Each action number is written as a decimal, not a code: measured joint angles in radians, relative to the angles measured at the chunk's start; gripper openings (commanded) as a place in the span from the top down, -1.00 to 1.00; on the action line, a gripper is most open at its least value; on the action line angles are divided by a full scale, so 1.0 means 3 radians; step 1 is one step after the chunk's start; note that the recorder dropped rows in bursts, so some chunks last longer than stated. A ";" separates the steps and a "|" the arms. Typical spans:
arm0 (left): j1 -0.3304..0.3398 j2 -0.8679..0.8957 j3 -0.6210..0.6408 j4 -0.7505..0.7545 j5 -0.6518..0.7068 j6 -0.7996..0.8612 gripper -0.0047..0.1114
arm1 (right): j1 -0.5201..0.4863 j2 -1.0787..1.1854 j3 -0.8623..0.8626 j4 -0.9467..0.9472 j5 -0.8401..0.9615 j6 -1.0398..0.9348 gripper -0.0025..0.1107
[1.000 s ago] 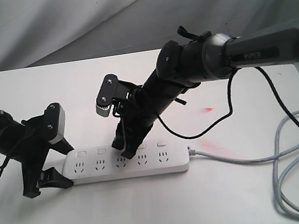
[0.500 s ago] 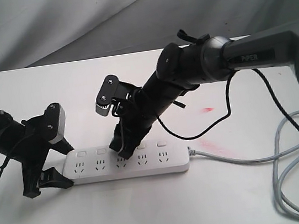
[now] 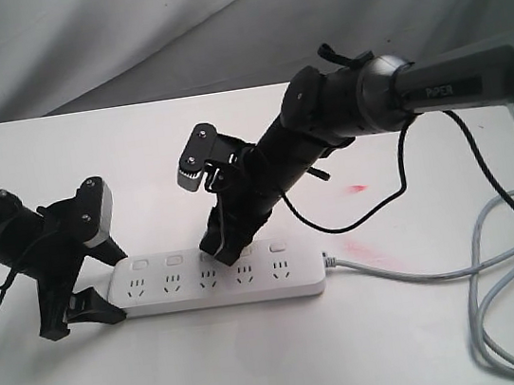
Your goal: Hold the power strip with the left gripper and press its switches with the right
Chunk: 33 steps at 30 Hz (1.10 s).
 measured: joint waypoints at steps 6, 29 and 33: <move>0.0000 0.0000 0.0000 0.0000 0.0000 0.0000 0.24 | 0.0000 0.0031 -0.0029 0.0031 0.0034 0.0000 0.30; 0.0000 0.0000 0.0000 0.0000 0.0000 0.0000 0.24 | -0.0150 -0.0258 0.0019 -0.0284 0.0227 0.0053 0.30; 0.0000 0.0000 0.0000 0.0000 0.0000 0.0000 0.24 | -0.0178 -0.0258 0.0019 -0.0323 0.0233 0.0053 0.30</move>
